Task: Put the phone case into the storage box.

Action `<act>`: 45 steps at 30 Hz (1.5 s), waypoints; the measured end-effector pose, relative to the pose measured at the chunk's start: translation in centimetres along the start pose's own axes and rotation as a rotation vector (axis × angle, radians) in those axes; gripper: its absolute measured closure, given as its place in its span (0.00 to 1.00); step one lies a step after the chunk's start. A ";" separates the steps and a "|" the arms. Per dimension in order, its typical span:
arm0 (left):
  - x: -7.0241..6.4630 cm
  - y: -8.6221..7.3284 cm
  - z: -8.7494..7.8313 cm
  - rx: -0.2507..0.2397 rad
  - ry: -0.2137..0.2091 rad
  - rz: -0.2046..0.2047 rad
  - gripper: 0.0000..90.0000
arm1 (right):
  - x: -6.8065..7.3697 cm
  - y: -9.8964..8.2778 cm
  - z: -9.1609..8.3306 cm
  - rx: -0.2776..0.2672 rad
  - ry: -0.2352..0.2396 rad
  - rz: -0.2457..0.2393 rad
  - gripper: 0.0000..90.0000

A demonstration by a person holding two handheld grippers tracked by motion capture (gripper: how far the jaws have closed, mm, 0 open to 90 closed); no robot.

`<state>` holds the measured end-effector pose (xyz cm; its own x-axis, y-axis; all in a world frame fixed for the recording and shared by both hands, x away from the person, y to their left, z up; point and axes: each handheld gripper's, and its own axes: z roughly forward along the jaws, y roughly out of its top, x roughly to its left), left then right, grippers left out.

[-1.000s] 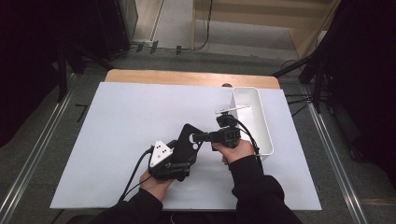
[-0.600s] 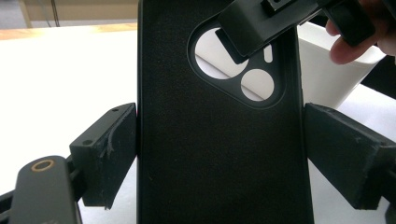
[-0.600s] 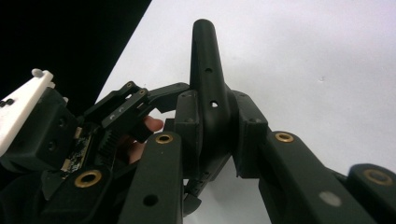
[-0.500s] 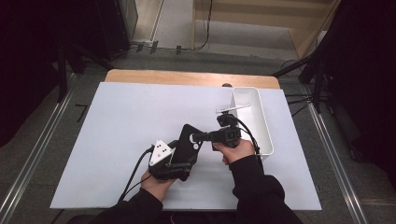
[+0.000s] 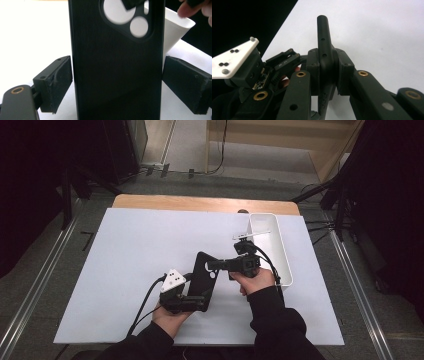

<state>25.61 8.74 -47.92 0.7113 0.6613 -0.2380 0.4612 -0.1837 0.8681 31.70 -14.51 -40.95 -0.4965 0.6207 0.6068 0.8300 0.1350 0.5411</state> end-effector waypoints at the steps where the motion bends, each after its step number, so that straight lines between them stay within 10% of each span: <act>1: 0.0 0.0 0.0 -0.003 -0.001 0.000 0.11 | 0.1 0.1 -0.5 -0.015 -0.003 -0.007 0.83; 22: 2.9 1.4 -0.9 0.085 -0.063 -0.094 0.15 | 1.4 -0.1 -2.3 -0.087 -0.181 -0.175 0.83; 45: 4.3 2.8 -2.2 0.218 -0.158 0.021 0.17 | 1.3 -1.2 -3.2 -0.094 -0.154 -0.307 0.82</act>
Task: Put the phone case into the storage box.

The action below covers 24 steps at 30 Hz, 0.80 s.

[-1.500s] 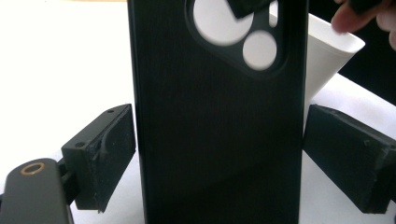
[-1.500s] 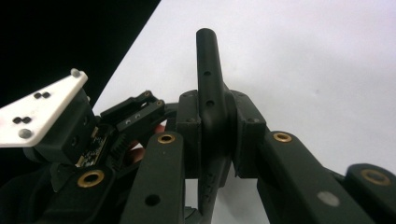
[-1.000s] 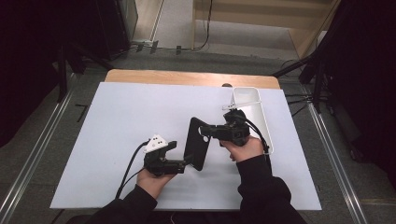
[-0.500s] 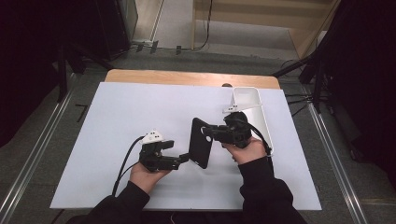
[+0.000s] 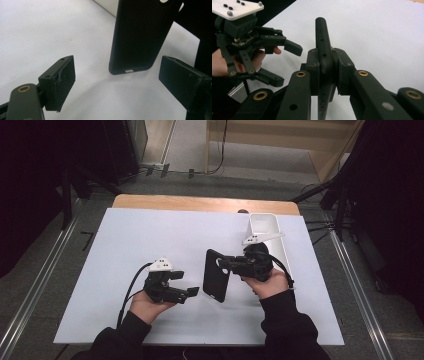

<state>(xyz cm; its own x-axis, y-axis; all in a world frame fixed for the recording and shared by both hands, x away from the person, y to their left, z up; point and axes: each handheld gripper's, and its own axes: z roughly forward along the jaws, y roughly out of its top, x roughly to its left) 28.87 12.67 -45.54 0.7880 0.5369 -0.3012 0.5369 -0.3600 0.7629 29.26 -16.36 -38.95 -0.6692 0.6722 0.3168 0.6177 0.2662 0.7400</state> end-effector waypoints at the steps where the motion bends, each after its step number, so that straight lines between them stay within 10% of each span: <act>1: 0.0 0.0 -0.1 0.006 -0.003 0.002 0.17 | 0.0 0.0 0.0 0.001 0.005 -0.003 0.82; 24: -0.1 2.3 -2.3 0.020 -0.042 0.083 0.26 | -0.6 -0.2 -0.9 0.033 0.108 -0.086 0.82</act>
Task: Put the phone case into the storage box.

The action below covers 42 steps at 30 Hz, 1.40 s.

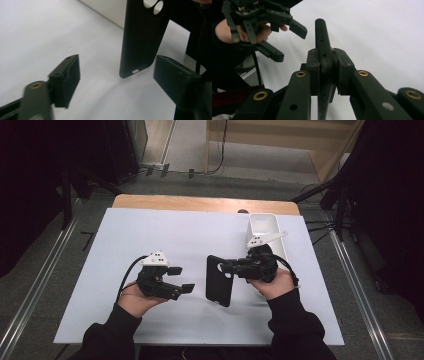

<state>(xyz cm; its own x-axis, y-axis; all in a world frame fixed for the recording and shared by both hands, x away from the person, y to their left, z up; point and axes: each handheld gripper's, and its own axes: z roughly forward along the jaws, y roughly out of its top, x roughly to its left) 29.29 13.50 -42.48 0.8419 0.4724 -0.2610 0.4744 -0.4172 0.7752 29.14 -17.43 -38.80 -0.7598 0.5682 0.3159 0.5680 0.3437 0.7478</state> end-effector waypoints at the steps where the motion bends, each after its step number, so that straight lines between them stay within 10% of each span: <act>1: 0.0 0.2 -0.1 0.005 -0.014 0.005 0.26 | 0.1 0.0 0.1 0.002 0.004 -0.001 0.82; 42: 0.0 5.3 -0.5 0.060 -0.185 0.114 0.42 | -0.4 0.7 1.3 0.046 0.215 -0.161 0.82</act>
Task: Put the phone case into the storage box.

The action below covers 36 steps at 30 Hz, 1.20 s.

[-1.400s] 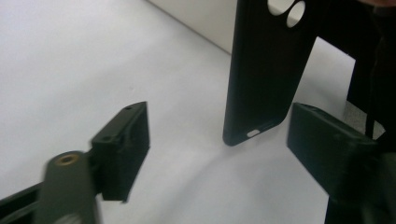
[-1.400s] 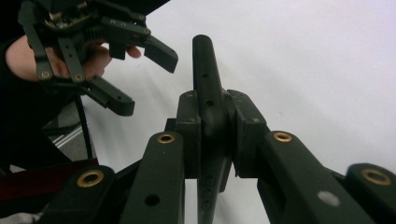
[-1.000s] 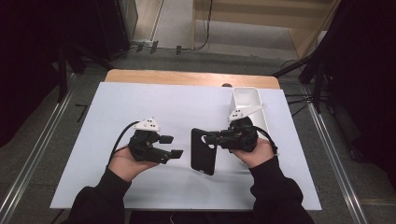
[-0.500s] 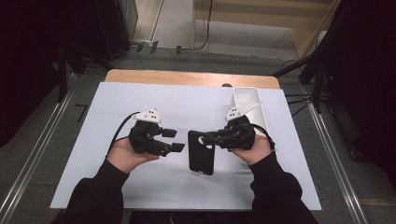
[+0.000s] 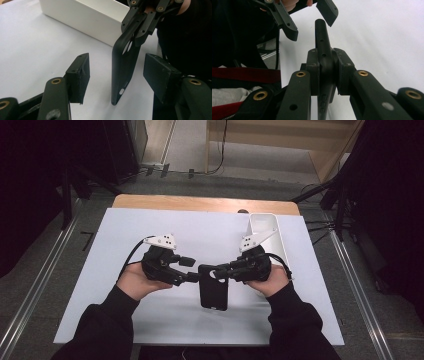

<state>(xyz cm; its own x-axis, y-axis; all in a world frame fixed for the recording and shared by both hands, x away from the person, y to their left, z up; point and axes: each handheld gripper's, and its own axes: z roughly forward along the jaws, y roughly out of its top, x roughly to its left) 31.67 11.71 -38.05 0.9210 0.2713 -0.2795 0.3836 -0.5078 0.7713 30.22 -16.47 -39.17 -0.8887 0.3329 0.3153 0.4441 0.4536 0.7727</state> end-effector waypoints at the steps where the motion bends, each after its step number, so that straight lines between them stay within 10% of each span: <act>1: -0.1 0.0 0.0 0.002 -0.005 0.001 0.42 | 0.0 0.0 0.0 0.002 0.002 -0.002 0.82; 36: -1.1 -0.6 1.6 0.128 -0.111 0.103 0.87 | 0.8 0.2 1.5 0.082 0.147 -0.066 0.82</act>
<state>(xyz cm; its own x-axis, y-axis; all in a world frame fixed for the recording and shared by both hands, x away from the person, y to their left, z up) 30.53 10.39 -39.10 0.9550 0.1243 -0.2693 0.2856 -0.6299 0.7222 29.80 -14.89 -39.57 -0.9207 0.1785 0.3470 0.3866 0.5387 0.7486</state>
